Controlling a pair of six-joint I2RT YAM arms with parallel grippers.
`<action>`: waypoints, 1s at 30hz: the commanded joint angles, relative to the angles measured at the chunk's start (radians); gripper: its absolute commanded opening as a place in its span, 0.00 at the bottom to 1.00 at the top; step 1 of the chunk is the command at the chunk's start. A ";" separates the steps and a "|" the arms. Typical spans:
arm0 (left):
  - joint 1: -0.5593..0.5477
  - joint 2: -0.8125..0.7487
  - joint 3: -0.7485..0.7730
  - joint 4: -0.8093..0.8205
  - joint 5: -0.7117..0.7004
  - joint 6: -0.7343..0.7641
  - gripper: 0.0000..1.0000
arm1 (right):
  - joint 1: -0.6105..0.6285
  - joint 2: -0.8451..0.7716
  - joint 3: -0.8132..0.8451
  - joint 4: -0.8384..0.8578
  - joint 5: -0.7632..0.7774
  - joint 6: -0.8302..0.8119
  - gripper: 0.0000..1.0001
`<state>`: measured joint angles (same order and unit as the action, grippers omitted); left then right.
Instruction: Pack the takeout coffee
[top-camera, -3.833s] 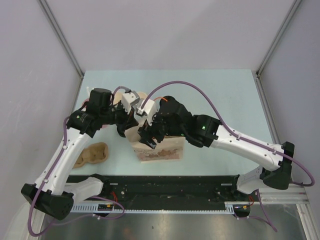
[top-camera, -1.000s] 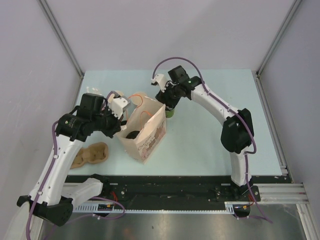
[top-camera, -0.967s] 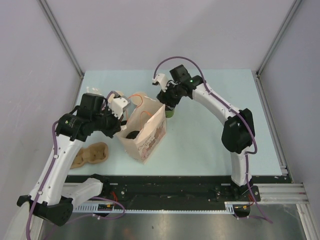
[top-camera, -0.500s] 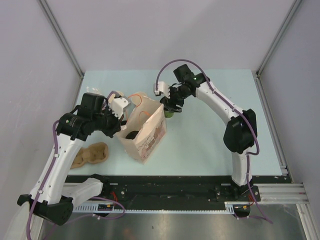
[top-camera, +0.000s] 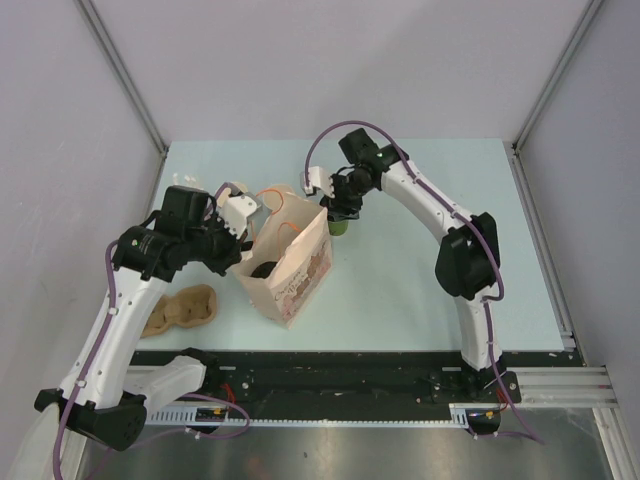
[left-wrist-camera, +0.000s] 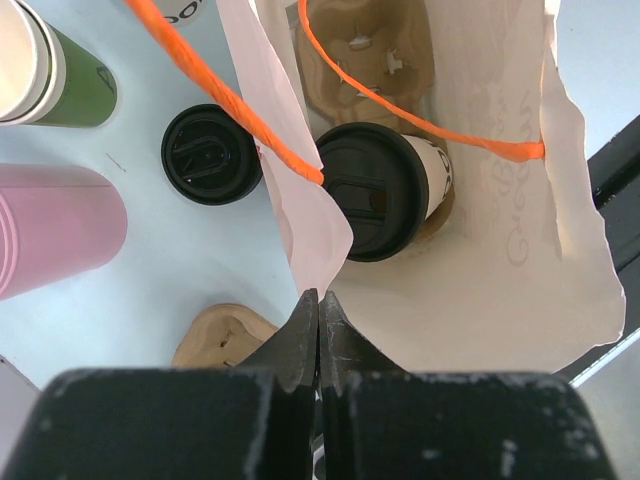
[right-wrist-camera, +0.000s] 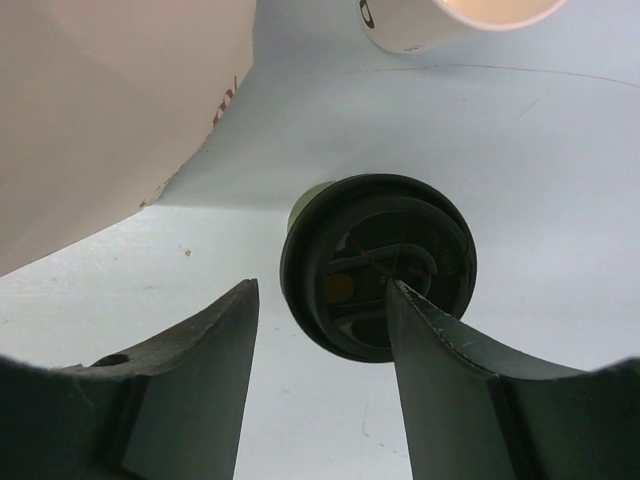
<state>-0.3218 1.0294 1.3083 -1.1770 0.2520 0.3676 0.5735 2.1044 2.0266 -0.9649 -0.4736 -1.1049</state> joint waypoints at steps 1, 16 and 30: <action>0.009 -0.008 0.003 -0.030 -0.007 0.013 0.00 | 0.005 0.037 0.076 -0.024 0.013 -0.032 0.57; 0.009 -0.006 0.017 -0.038 -0.008 0.017 0.00 | 0.008 0.060 0.058 -0.018 0.039 -0.021 0.31; 0.009 -0.005 0.028 -0.044 0.004 0.027 0.00 | 0.009 0.046 0.011 -0.005 0.058 0.017 0.13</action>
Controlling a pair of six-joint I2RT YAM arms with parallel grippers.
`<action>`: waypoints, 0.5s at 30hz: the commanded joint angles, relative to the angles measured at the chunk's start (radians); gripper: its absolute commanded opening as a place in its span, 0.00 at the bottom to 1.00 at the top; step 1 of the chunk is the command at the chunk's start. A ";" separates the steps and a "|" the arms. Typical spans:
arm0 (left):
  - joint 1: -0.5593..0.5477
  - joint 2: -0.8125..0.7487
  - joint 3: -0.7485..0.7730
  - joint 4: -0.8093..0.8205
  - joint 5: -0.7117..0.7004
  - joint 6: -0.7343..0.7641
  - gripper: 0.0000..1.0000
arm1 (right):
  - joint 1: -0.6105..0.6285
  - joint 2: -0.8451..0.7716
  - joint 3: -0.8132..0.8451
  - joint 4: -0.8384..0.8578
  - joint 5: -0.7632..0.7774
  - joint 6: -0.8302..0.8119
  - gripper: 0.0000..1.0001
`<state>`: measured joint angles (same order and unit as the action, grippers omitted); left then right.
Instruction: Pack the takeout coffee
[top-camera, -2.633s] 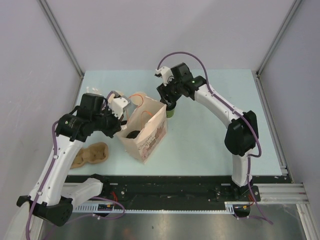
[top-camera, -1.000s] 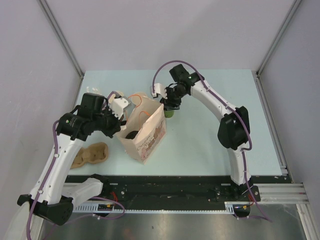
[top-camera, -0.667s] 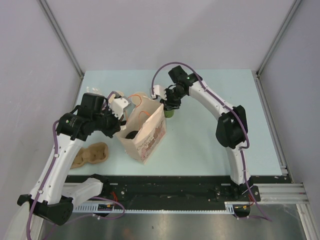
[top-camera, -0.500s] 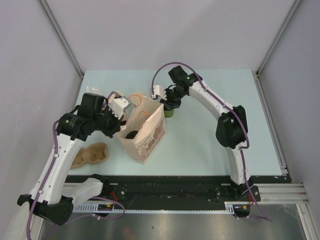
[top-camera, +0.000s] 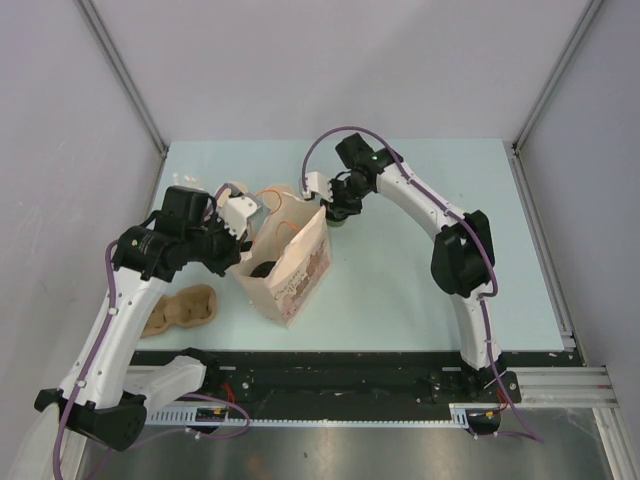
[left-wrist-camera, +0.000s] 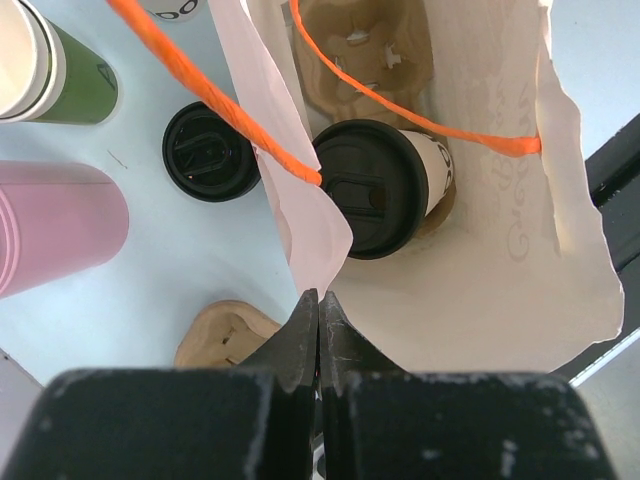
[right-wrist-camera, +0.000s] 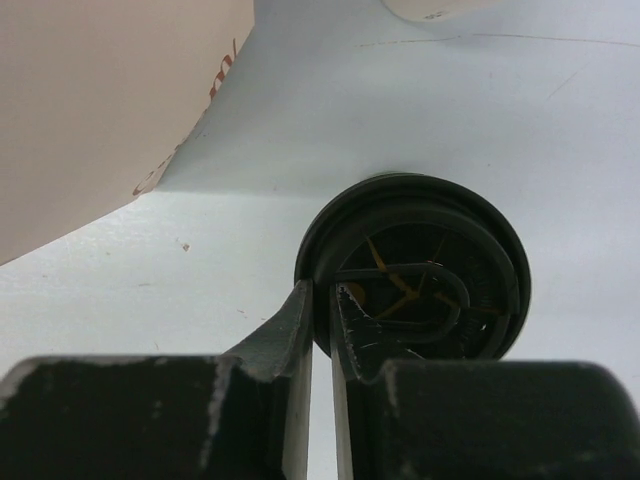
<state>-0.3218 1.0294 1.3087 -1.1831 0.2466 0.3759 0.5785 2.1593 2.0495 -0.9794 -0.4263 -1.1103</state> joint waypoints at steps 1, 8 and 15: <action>0.009 -0.006 0.029 -0.036 0.010 0.020 0.00 | 0.006 -0.016 -0.017 0.011 0.009 0.024 0.10; 0.009 -0.006 0.034 -0.039 0.020 0.018 0.00 | 0.000 -0.091 -0.042 0.038 -0.002 0.127 0.00; 0.007 0.003 0.060 -0.041 0.062 0.018 0.00 | -0.026 -0.219 -0.051 0.074 0.063 0.447 0.00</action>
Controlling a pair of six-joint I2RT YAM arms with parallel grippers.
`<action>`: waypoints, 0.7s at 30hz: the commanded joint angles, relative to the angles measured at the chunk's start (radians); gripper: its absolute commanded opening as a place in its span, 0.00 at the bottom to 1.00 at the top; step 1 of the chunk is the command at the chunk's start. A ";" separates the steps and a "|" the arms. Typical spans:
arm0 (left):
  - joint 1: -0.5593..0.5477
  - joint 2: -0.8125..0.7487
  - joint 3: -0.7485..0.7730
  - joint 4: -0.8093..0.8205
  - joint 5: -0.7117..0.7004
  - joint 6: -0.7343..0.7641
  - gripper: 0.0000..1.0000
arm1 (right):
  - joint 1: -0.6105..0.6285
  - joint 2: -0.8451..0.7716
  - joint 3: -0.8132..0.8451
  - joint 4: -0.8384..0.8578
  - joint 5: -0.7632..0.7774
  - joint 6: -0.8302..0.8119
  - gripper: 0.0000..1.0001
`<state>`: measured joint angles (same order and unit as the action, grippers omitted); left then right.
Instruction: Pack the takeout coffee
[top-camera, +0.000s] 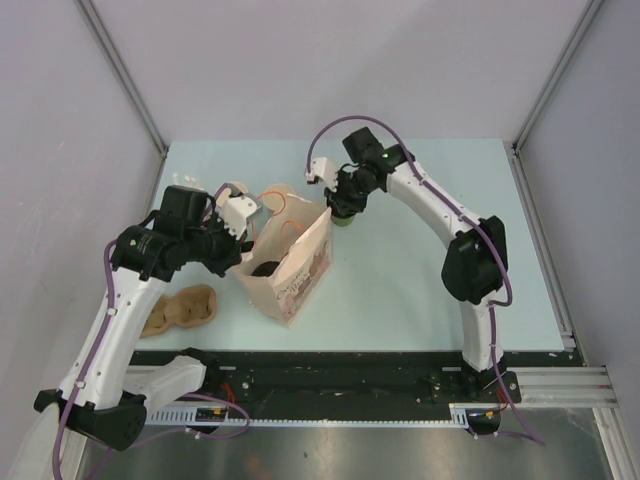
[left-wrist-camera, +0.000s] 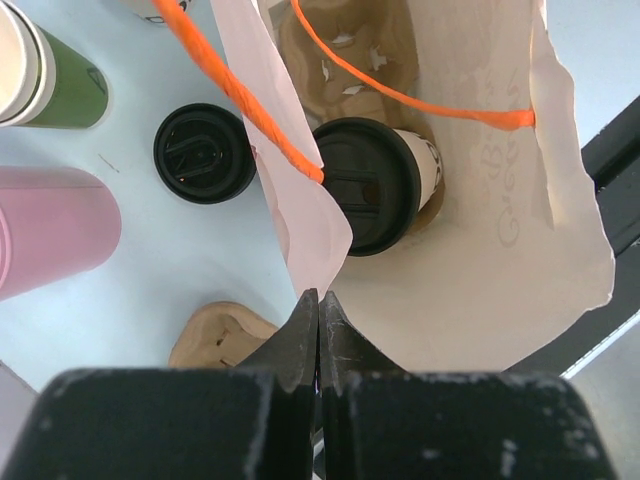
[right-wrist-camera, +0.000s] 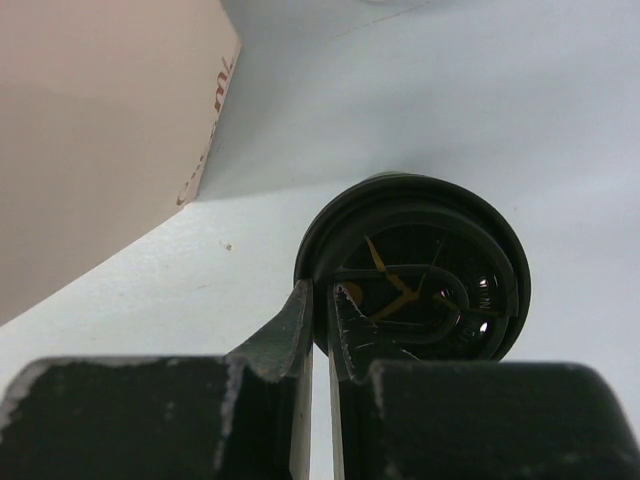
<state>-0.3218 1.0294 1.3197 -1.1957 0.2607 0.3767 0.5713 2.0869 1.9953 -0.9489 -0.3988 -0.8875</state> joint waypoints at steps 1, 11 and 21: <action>0.007 0.006 0.052 -0.028 0.066 0.016 0.00 | -0.022 -0.163 0.002 0.045 0.046 0.258 0.00; 0.006 0.055 0.118 -0.025 0.167 0.031 0.00 | -0.014 -0.393 -0.032 -0.027 0.153 0.596 0.00; 0.000 0.035 0.115 -0.019 0.259 0.005 0.00 | 0.082 -0.562 0.036 -0.151 0.337 0.760 0.00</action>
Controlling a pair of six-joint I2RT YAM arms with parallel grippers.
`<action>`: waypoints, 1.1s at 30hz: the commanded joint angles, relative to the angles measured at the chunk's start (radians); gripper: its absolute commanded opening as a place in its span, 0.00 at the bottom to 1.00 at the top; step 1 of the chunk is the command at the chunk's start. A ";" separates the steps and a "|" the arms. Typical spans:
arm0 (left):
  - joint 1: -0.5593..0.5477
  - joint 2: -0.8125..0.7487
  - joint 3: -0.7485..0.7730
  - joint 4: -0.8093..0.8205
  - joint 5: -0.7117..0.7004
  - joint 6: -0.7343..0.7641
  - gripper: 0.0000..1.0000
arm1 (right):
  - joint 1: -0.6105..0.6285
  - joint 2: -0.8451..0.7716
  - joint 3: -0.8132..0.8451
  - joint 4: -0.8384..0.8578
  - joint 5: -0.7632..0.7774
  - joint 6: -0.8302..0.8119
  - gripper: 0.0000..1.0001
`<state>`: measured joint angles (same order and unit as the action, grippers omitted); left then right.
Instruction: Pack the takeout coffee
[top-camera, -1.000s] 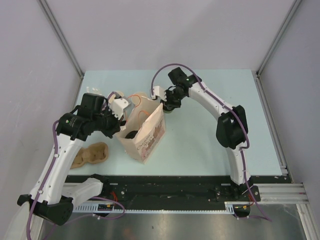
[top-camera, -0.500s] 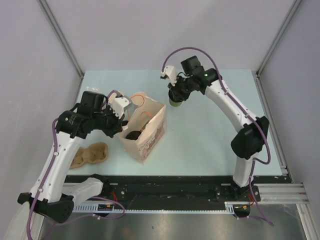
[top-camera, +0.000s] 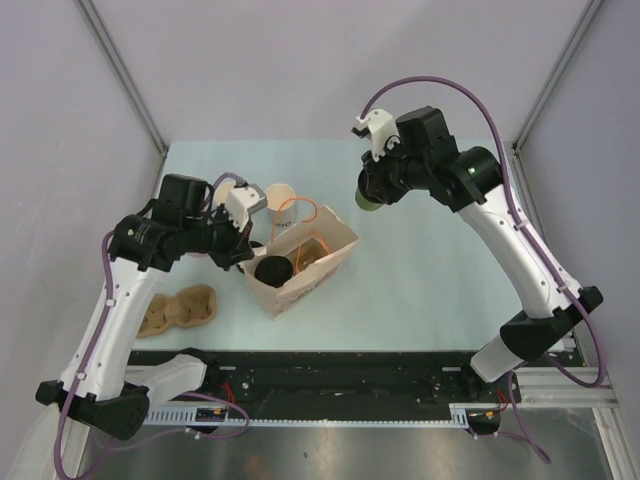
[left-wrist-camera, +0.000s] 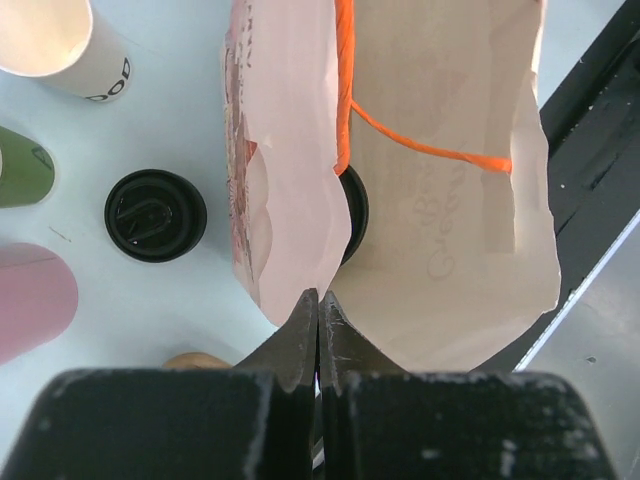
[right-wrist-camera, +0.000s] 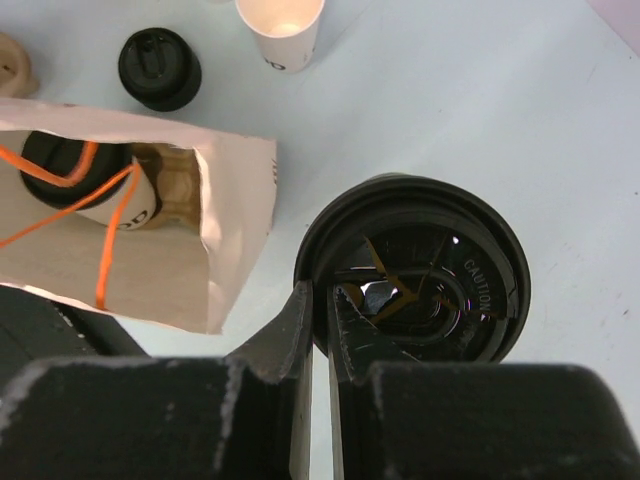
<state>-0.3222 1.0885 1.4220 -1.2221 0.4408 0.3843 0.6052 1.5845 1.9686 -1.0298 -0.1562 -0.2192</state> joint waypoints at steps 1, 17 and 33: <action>0.000 -0.027 0.003 0.013 0.079 -0.004 0.01 | 0.062 -0.069 0.090 -0.079 0.110 0.096 0.00; 0.002 -0.004 -0.055 0.067 0.019 -0.051 0.00 | 0.435 0.018 0.374 -0.210 0.264 0.118 0.00; 0.000 -0.006 -0.061 0.078 0.004 -0.028 0.00 | 0.369 0.258 0.452 -0.231 0.050 0.057 0.00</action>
<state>-0.3222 1.0935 1.3567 -1.1683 0.4362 0.3489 0.9951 1.8160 2.3638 -1.2530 -0.0883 -0.1345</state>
